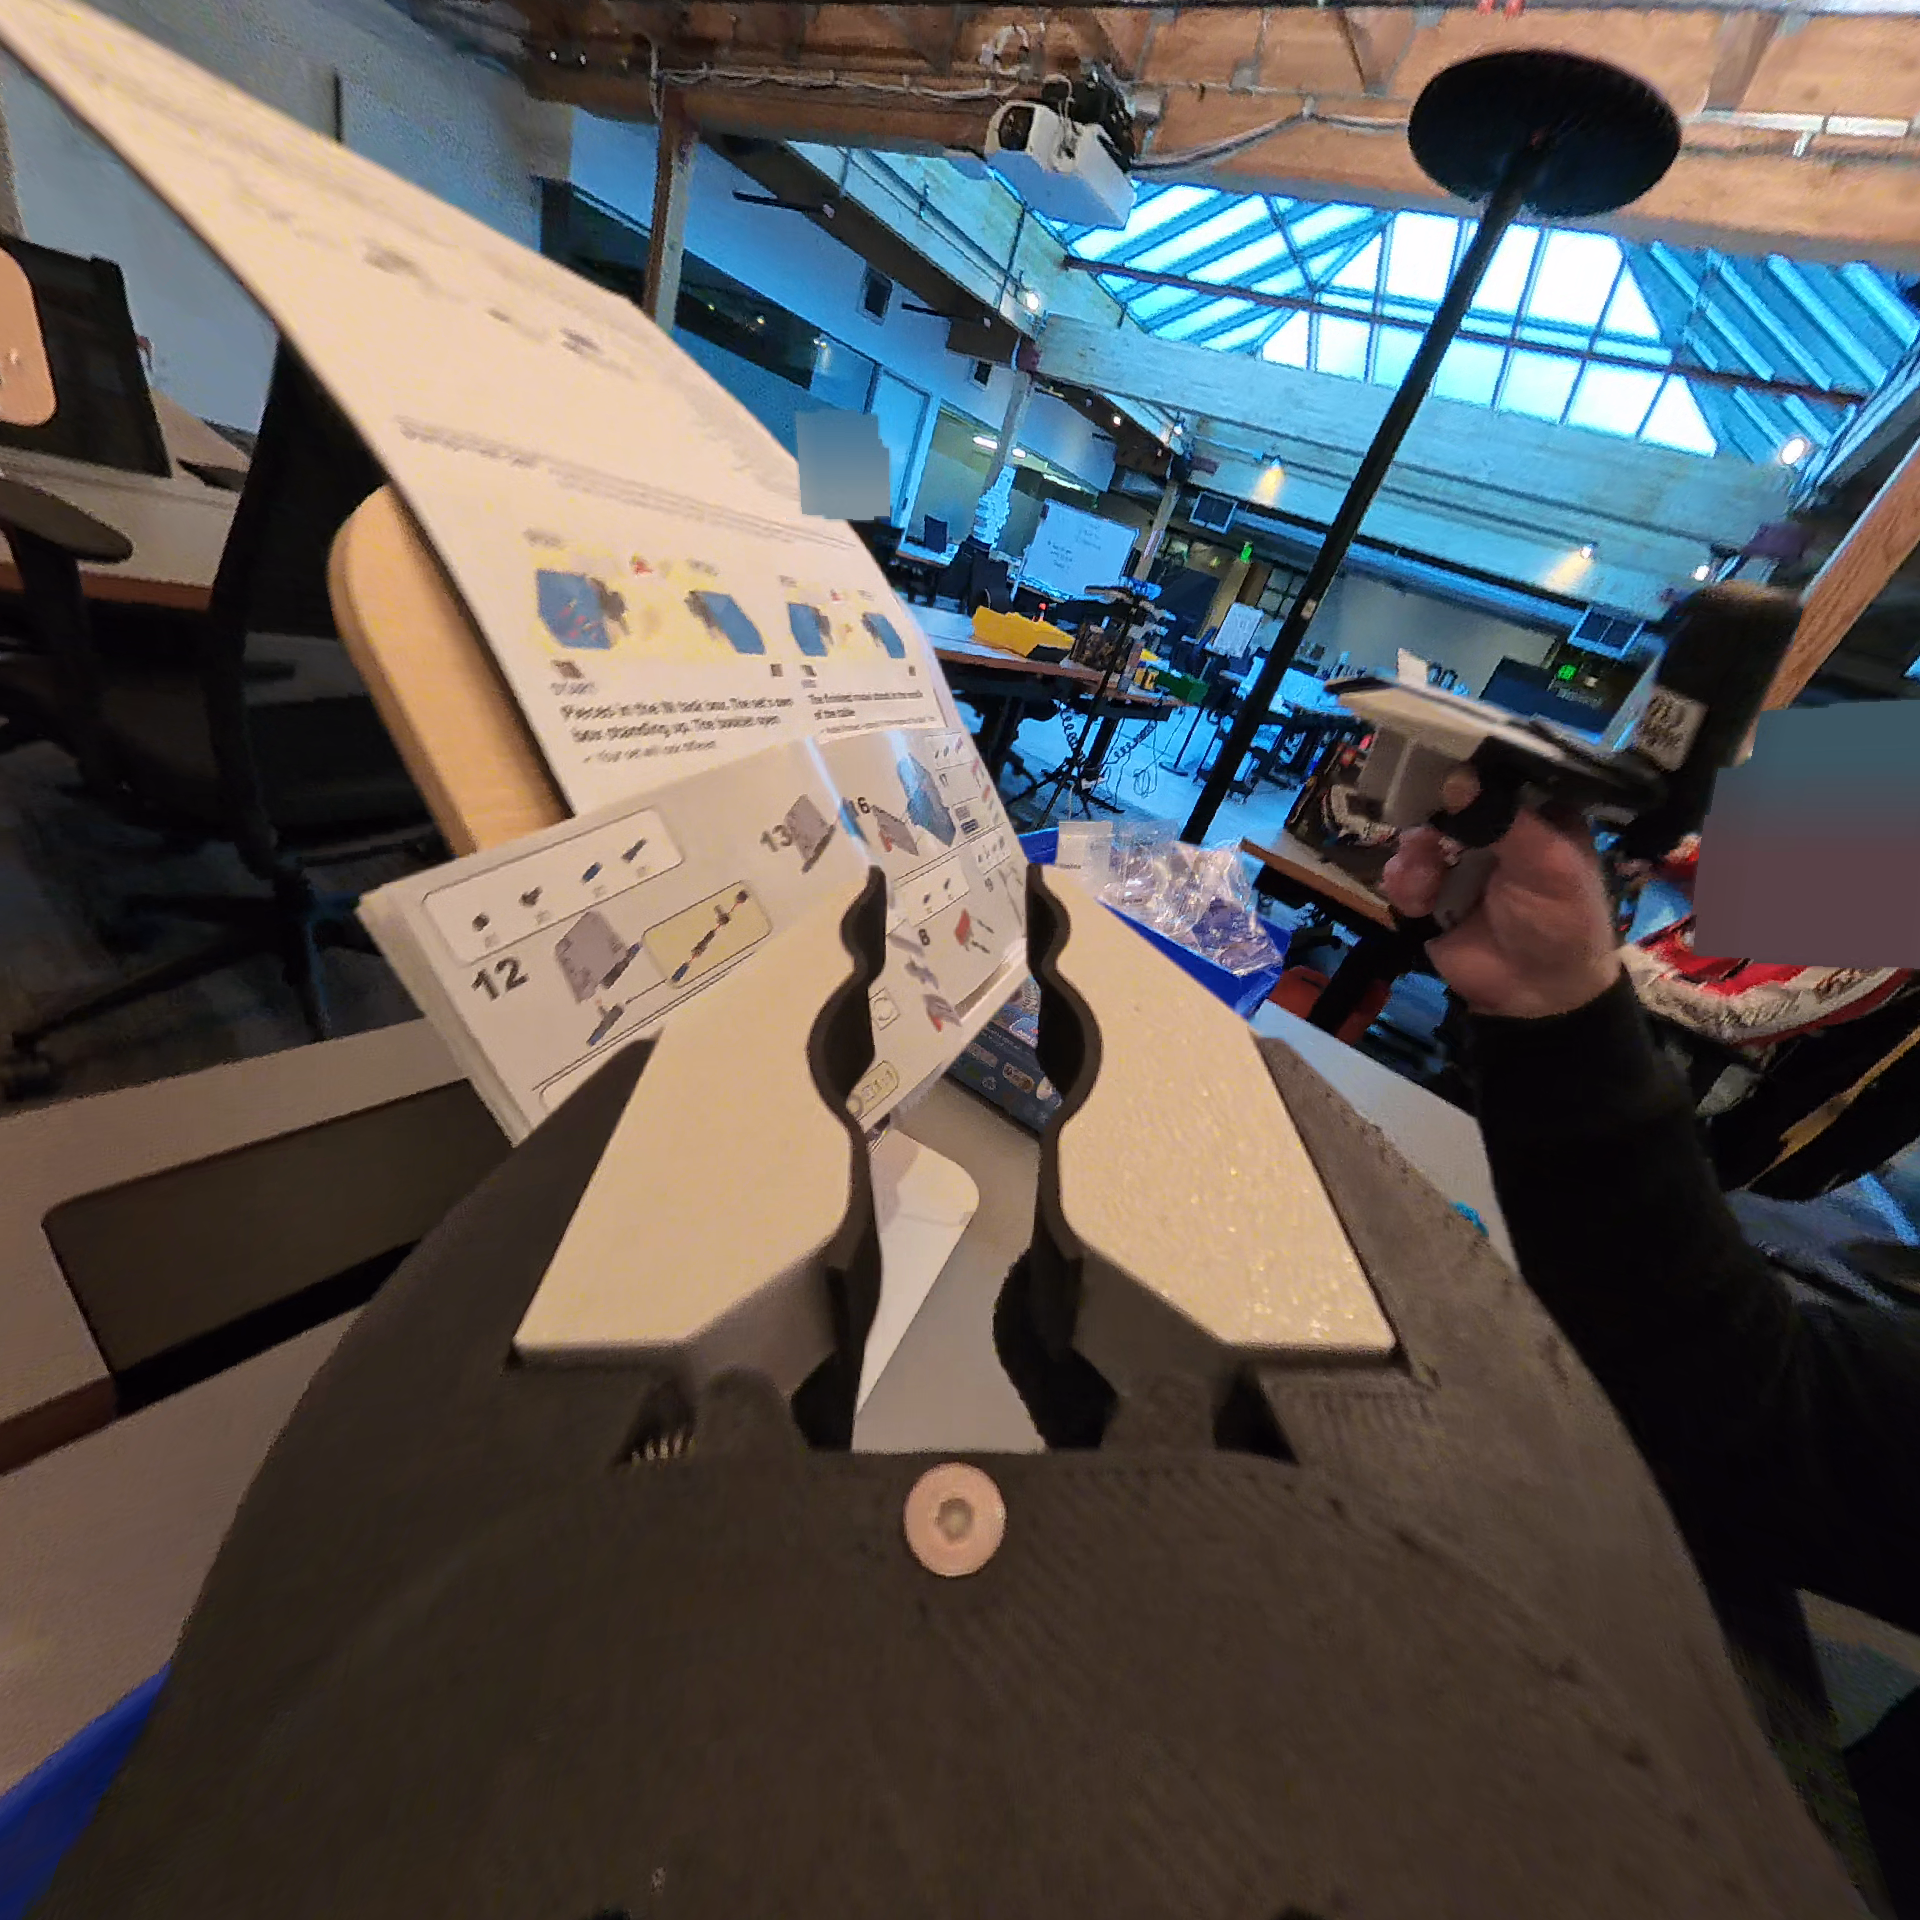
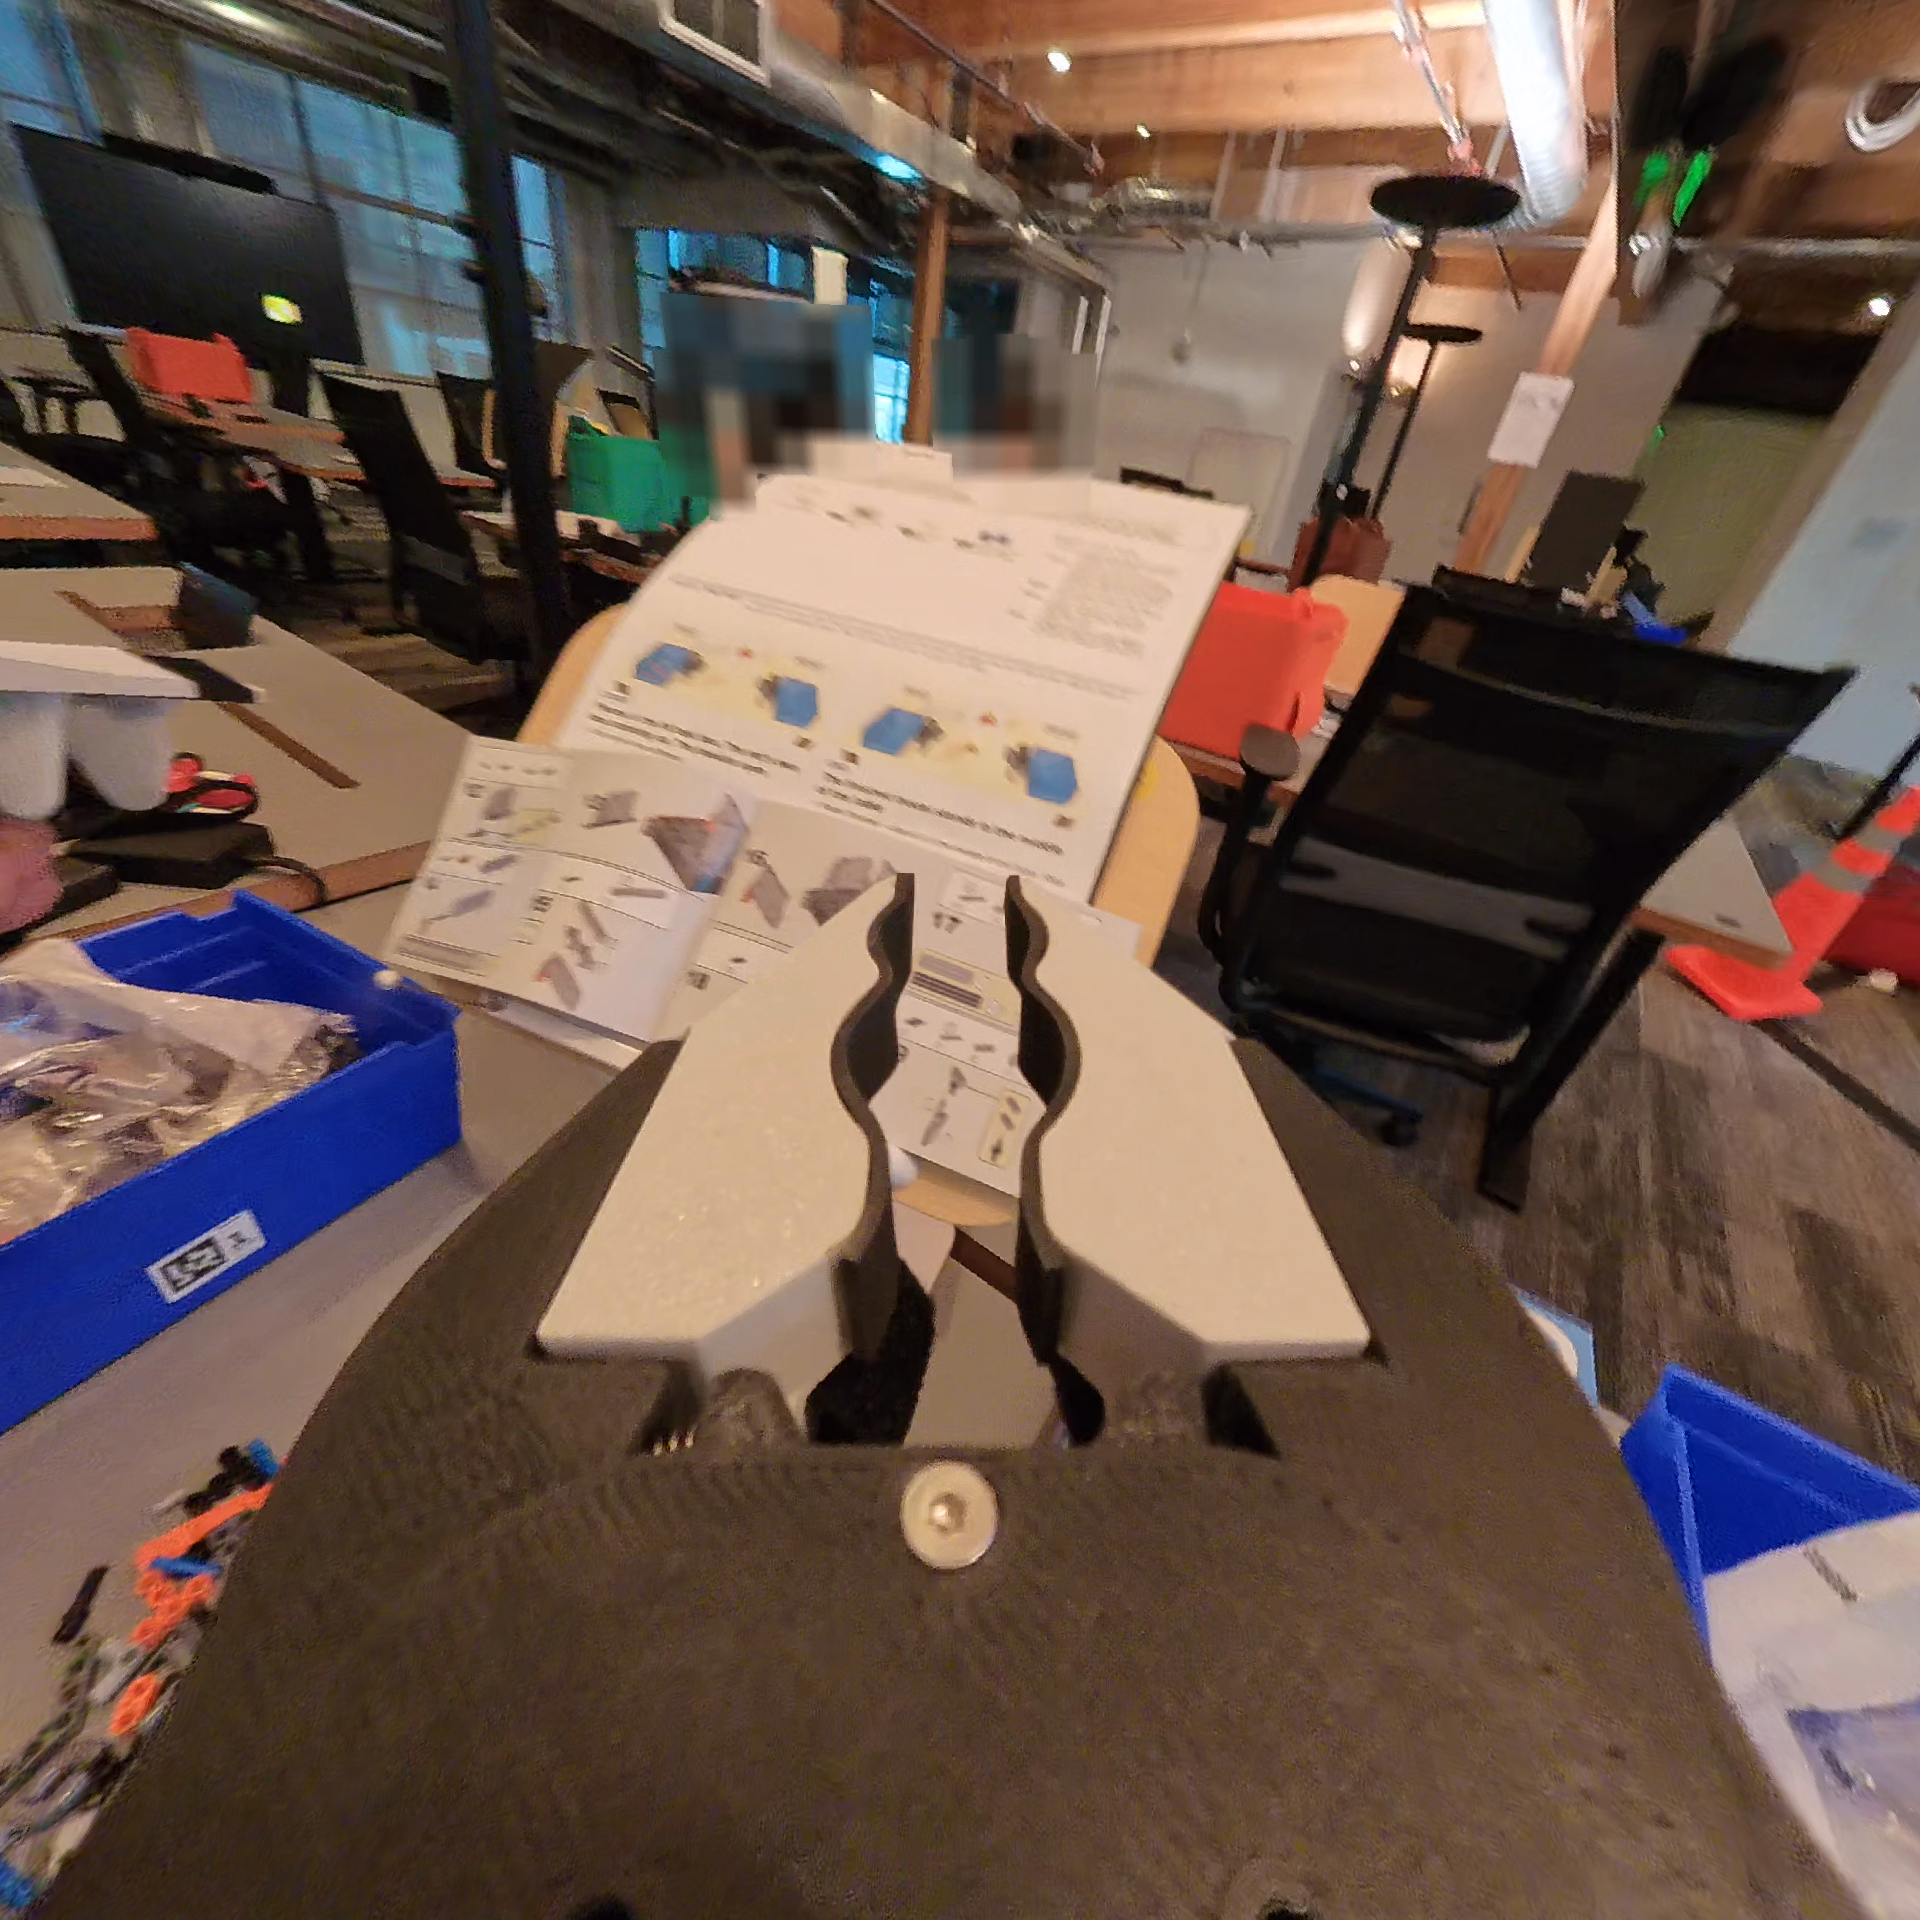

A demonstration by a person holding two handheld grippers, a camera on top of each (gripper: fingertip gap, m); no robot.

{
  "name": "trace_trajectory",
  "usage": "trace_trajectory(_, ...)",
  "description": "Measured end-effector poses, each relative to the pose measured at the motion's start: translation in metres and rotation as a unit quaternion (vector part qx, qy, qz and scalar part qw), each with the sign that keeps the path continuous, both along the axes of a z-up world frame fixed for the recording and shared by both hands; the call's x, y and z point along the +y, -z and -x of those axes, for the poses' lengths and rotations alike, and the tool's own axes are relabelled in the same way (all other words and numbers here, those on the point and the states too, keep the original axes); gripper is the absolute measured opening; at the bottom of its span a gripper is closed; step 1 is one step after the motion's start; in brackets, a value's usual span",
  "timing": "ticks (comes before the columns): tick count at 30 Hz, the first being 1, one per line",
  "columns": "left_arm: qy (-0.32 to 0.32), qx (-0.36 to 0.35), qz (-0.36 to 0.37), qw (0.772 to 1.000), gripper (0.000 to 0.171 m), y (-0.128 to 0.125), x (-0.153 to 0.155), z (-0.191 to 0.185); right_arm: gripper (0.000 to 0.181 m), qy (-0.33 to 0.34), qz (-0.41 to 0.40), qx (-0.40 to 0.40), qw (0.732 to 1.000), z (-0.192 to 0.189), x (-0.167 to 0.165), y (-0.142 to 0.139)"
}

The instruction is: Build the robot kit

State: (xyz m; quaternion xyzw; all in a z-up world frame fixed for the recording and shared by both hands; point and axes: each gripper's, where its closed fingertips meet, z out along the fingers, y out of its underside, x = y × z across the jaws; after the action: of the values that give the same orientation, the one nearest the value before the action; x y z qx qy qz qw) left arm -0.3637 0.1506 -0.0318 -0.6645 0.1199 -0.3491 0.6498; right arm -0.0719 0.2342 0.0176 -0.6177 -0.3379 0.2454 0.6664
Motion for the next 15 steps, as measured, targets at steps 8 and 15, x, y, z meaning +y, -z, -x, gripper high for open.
trace_trajectory(8,0.004,0.088,-0.039,0.995,0.032,-0.026,-0.019,-0.037,0.015,-0.039,-0.040,-0.101,0.993,-0.008,-0.058,-0.004)
trace_trajectory(15,0.040,0.130,-0.069,0.988,0.031,-0.044,-0.033,-0.087,0.013,-0.014,-0.025,-0.128,0.991,-0.086,-0.070,0.021)
